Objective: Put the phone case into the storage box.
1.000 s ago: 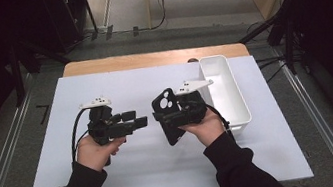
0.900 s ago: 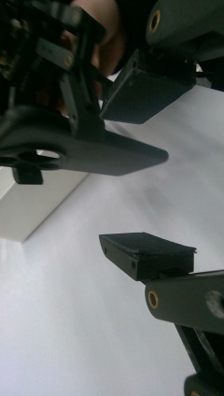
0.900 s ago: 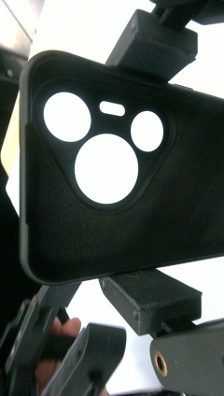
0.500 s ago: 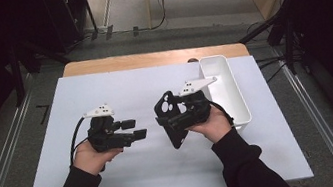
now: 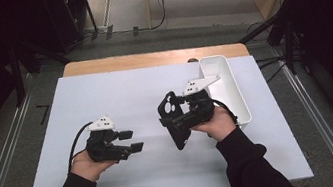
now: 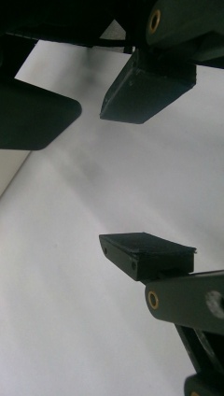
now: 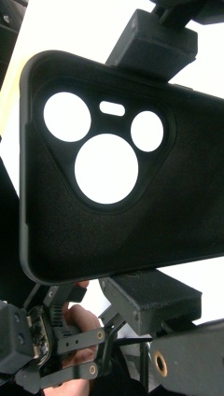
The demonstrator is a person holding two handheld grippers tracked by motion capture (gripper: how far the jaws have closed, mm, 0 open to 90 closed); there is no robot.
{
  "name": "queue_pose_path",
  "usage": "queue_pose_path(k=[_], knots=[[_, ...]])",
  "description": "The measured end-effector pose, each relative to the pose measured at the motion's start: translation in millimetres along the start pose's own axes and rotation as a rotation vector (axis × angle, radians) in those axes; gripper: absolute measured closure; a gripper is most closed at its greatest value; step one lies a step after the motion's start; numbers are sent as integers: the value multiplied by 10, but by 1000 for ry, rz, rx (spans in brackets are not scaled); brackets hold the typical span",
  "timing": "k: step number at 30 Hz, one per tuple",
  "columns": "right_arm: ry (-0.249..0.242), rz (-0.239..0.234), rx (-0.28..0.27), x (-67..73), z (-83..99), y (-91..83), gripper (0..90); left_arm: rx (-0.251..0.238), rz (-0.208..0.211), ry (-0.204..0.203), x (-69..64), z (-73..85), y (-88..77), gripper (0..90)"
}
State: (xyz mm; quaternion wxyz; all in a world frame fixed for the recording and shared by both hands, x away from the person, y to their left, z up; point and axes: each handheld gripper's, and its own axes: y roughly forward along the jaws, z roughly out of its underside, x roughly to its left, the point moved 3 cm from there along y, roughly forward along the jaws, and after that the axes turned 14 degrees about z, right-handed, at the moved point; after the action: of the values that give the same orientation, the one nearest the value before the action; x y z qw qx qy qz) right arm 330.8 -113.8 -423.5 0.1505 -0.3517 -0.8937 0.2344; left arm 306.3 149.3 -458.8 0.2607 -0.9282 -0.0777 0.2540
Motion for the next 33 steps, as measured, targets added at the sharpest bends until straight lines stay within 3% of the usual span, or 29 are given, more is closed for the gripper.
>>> queue_pose_path(k=[3,5,21,33], knots=[[3,0,0,-15,-3,-16,122,-3,0,-12,8,40,-20,335],[4,2,2,-22,-5,-26,122,-9,4,-20,1,62,-22,288],[19,19,-1,5,-106,-155,122,-5,-9,-53,31,311,-118,288],[51,101,-2,-61,-232,-300,122,-12,-32,-64,26,410,-216,287]])
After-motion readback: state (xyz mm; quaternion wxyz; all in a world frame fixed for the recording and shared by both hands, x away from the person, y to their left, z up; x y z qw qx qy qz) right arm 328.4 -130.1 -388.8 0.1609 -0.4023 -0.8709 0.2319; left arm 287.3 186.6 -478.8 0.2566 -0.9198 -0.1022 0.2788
